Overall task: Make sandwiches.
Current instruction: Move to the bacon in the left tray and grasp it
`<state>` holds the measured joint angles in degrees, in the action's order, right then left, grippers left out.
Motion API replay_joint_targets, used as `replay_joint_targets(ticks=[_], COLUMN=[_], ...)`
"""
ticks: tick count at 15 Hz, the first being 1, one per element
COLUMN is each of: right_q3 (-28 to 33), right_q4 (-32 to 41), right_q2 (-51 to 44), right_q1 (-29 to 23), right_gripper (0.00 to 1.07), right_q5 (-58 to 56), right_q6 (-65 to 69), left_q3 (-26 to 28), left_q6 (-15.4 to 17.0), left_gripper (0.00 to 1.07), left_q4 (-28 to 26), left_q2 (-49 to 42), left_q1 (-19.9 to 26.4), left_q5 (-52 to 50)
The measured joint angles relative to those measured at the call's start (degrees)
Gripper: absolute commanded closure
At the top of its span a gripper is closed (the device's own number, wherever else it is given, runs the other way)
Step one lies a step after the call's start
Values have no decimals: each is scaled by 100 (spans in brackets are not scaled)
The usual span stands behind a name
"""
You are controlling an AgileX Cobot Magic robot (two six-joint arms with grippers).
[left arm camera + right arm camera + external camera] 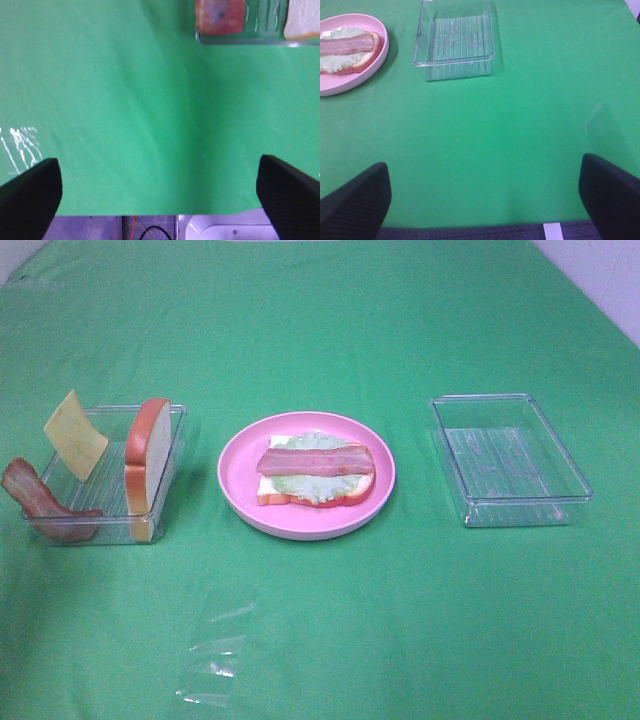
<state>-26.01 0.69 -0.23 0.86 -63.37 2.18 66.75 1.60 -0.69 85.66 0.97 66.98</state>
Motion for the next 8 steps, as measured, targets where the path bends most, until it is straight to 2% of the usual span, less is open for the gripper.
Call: replay_joint_targets(ticks=[4, 6, 8], right_q3=[0, 0, 0], right_q4=[0, 0, 0], right_q2=[0, 0, 0], right_q1=[0, 0, 0], right_gripper=[9, 9, 9], right_q5=[0, 0, 0], right_q6=[0, 0, 0], left_q3=[435, 739, 859], left_q6=[201, 212, 212], left_gripper=[9, 9, 9], left_q4=[0, -29, -57], left_q2=[1157, 1816, 2091], left_q1=[-143, -155, -258], left_q5=[-430, -773, -905])
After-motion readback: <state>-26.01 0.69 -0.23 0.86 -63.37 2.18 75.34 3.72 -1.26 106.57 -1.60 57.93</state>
